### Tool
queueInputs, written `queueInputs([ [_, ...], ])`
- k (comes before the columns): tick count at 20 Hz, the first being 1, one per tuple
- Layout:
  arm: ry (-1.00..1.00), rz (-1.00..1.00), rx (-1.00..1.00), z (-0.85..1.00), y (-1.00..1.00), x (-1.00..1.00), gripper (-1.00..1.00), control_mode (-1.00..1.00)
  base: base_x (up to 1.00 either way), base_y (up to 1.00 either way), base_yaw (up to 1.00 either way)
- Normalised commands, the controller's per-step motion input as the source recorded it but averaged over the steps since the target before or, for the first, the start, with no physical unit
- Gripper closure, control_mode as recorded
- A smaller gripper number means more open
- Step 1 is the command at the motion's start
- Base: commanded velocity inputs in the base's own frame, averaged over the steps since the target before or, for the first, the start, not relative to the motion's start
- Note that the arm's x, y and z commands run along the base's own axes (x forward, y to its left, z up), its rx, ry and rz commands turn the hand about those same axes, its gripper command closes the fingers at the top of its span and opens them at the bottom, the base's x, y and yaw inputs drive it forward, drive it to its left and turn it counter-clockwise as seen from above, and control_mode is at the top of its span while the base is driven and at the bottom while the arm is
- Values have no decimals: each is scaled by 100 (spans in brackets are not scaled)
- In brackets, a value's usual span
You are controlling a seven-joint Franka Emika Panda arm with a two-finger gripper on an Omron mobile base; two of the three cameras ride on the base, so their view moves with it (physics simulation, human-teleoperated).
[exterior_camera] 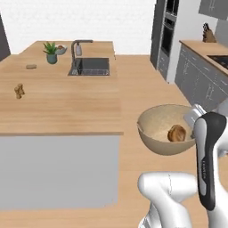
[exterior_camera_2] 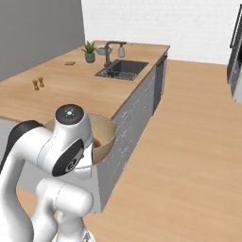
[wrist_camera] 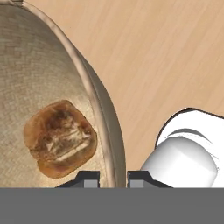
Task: Open the cabinet, pick up the bread from the cabinet and place it in the basket. Then move the basket to the dining counter.
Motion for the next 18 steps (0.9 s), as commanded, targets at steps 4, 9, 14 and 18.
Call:
queueInputs([
  [4, 0, 0, 0, 0, 0, 0, 100, 100, 44, 100, 24],
  [9, 0, 0, 0, 0, 0, 0, 100, 100, 72, 100, 9],
  [14, 0, 0, 0, 0, 0, 0, 100, 100, 61, 100, 1],
  [18, 0, 0, 0, 0, 0, 0, 100, 100, 22, 100, 0],
])
